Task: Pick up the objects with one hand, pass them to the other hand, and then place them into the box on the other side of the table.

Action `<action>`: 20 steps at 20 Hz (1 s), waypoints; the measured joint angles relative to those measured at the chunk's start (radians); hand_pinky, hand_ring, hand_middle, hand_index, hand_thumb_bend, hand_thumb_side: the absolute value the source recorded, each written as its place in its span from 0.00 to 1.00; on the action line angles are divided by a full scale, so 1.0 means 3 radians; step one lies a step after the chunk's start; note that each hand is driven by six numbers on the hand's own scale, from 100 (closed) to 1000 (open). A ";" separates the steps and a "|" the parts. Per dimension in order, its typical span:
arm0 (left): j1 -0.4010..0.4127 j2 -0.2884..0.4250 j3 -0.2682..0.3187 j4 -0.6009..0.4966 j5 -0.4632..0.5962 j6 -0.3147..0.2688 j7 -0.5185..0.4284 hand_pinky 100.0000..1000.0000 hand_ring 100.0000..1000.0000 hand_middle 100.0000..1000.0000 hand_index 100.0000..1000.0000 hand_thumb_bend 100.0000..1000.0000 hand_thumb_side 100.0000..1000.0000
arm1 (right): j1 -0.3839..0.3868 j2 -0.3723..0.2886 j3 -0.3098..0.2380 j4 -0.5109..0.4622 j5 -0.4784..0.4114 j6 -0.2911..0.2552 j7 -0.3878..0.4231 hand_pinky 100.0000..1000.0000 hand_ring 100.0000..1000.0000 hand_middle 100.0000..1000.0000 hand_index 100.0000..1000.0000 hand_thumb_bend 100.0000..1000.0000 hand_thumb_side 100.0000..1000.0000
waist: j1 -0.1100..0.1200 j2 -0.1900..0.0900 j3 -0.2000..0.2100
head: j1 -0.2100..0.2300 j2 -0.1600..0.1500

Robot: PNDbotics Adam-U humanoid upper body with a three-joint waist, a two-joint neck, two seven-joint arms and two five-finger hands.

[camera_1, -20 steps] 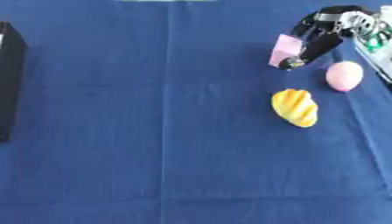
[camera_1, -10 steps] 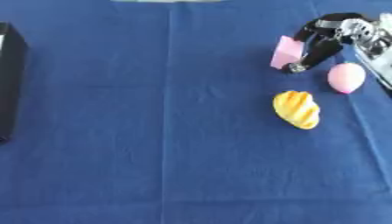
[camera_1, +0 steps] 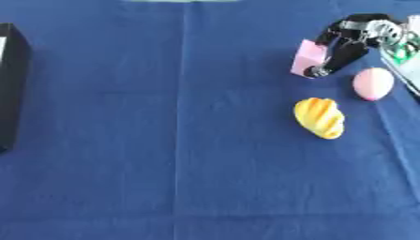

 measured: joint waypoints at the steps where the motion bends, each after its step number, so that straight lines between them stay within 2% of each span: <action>1: 0.0001 0.0000 0.0000 0.0000 0.0000 0.0001 0.0000 0.59 0.53 0.56 0.74 0.00 0.76 | 0.0002 -0.0003 -0.0001 -0.0008 0.0000 0.0004 -0.0012 0.86 0.83 0.80 0.82 0.45 0.16 | 0.0000 0.0001 0.0000 | 0.0000 0.0000; 10: 0.0003 0.0000 0.0000 0.0000 -0.0006 0.0011 0.0006 0.59 0.53 0.56 0.74 0.00 0.76 | 0.0003 -0.0084 -0.0103 -0.0126 0.0075 0.0003 -0.0122 0.86 0.84 0.82 0.86 0.53 0.14 | 0.0001 0.0009 -0.0022 | -0.0019 0.0005; 20: 0.0003 -0.0001 0.0000 0.0000 -0.0010 0.0021 0.0004 0.59 0.53 0.56 0.74 0.00 0.76 | -0.0013 -0.0108 -0.0131 -0.0141 0.0106 -0.0047 -0.0052 0.87 0.85 0.83 0.87 0.57 0.14 | -0.0001 0.0048 -0.0002 | -0.0037 -0.0004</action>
